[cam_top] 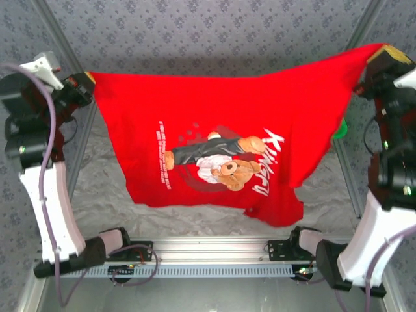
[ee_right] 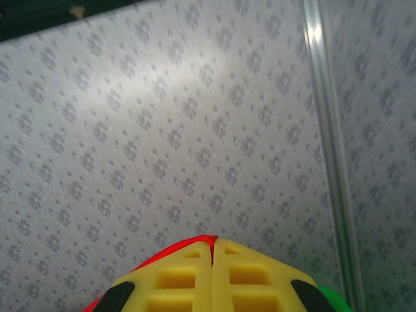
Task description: Fold the inside-out t-shirt
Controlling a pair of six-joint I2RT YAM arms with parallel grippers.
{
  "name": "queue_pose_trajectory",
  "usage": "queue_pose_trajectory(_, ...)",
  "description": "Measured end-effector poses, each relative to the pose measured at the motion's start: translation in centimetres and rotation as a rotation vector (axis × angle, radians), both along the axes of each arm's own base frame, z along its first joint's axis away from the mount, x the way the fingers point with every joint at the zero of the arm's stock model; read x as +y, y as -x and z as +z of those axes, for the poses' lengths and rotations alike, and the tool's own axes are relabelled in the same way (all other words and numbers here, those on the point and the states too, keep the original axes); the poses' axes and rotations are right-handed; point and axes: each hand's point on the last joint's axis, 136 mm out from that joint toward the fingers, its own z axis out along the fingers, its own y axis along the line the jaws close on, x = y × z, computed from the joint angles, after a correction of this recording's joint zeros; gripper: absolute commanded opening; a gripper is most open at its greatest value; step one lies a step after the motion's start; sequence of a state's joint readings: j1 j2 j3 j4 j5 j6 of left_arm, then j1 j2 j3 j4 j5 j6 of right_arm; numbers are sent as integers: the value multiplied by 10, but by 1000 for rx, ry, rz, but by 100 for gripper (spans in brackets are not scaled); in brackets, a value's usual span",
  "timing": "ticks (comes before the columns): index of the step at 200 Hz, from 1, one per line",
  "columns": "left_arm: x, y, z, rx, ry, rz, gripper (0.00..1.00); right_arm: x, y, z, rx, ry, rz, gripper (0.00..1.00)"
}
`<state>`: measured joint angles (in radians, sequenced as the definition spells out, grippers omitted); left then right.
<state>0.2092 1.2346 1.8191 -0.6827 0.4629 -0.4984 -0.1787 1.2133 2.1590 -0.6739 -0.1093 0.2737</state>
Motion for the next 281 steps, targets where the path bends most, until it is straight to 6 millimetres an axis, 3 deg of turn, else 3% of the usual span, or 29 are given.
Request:
queue_pose_trajectory(27,11,-58,-36,84,35,0,0,-1,-91,-33,82,-44,64,0)
queue_pose_trajectory(45,13,-83,-45,99,49,2,0,6,-146,-58,128,-66,105,0)
queue_pose_trajectory(60,13,-97,-35,79,51,-4,0,11,-177,-65,140,-81,130,0)
queue_pose_trajectory(74,13,-108,-8,23,43,-11,0,16,-197,-56,114,-97,155,0)
queue_pose_trajectory(94,12,-107,48,-106,14,-15,0,23,-200,-16,7,-100,188,0)
queue_pose_trajectory(121,7,-79,113,-263,-27,-18,0,36,-163,36,-140,-103,242,0)
queue_pose_trajectory(137,4,-61,129,-302,-47,-22,0,42,-139,49,-168,-103,270,0)
queue_pose_trajectory(153,1,-52,121,-264,-56,-38,0,51,-116,44,-143,-104,302,0)
queue_pose_trajectory(170,-3,-54,76,-130,-39,-67,0,63,-99,12,-56,-110,332,0)
queue_pose_trajectory(184,-6,-54,2,30,3,-87,0,74,-85,-36,55,-125,354,0)
queue_pose_trajectory(198,-10,-42,-89,215,66,-92,0,82,-73,-98,202,-137,363,0)
queue_pose_trajectory(213,-20,-18,-187,429,136,-103,0,82,-58,-181,404,-151,330,0)
queue_pose_trajectory(234,-47,20,-287,665,193,-150,0,71,-31,-302,700,-169,251,0)
queue_pose_trajectory(254,-77,56,-349,824,204,-219,1,53,-1,-403,980,-201,157,0)
queue_pose_trajectory(269,-90,80,-387,921,208,-249,0,42,15,-452,1116,-237,100,0)
queue_pose_trajectory(281,-90,95,-412,985,215,-236,0,38,24,-478,1182,-264,72,0)
